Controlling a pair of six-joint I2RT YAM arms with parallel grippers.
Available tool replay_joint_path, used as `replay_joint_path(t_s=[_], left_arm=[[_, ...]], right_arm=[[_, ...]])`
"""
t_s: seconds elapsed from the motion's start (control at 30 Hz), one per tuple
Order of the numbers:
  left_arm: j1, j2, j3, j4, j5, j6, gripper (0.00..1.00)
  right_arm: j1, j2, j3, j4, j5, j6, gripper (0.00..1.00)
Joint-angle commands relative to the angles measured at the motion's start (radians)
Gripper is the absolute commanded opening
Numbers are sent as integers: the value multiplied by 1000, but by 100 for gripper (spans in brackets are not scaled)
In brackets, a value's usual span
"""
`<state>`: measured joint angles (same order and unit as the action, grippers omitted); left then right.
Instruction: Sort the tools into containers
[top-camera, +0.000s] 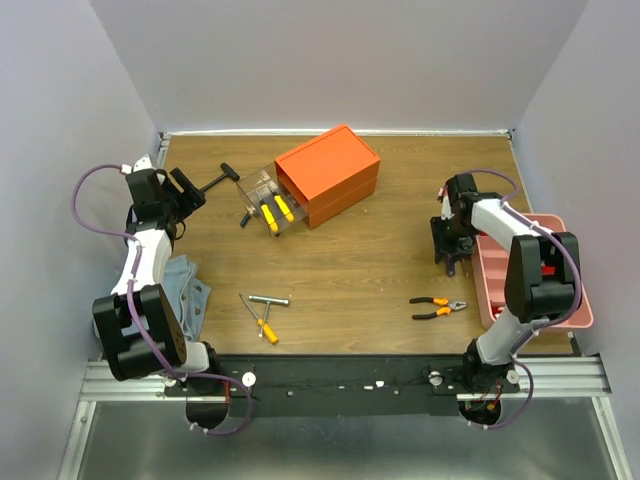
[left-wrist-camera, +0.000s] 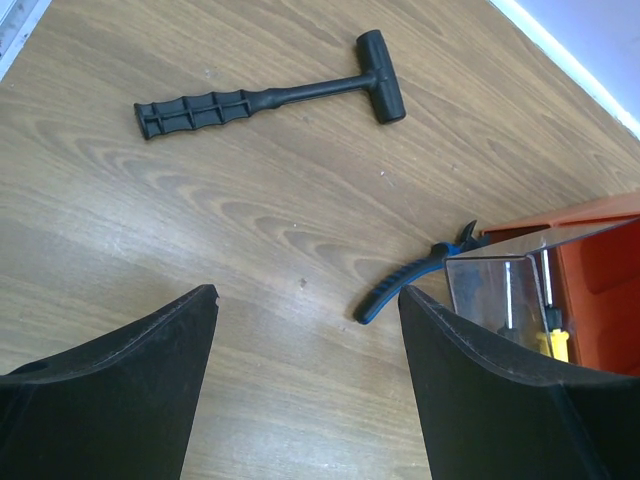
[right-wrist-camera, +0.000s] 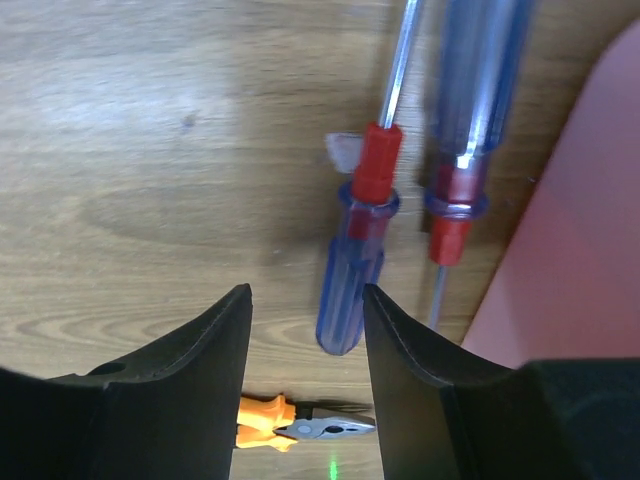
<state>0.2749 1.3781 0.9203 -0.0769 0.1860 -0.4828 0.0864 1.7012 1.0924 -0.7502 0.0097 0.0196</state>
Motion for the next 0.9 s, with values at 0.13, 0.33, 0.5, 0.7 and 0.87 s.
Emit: replay_joint_path(t_s=[0.13,0.33,0.5,0.7,0.87], left_arm=[[1,6,37,-26,-33,15,83],[1,9,40,-26,-37,29,83],[1,15,52,-23,-39,52,83],[-2,18,66,-30,-5,82,83],[-3,18,68,-29,-13,92,83]], right_arm=[[-25,103,15,-6,-54,23,48],[-13,110,131,-43,-120,11,8],[128,106,360,-57,-192,-72,1],[225,176,704,76,-299,-36,1],[312,307,961,74,-557,-115,1]])
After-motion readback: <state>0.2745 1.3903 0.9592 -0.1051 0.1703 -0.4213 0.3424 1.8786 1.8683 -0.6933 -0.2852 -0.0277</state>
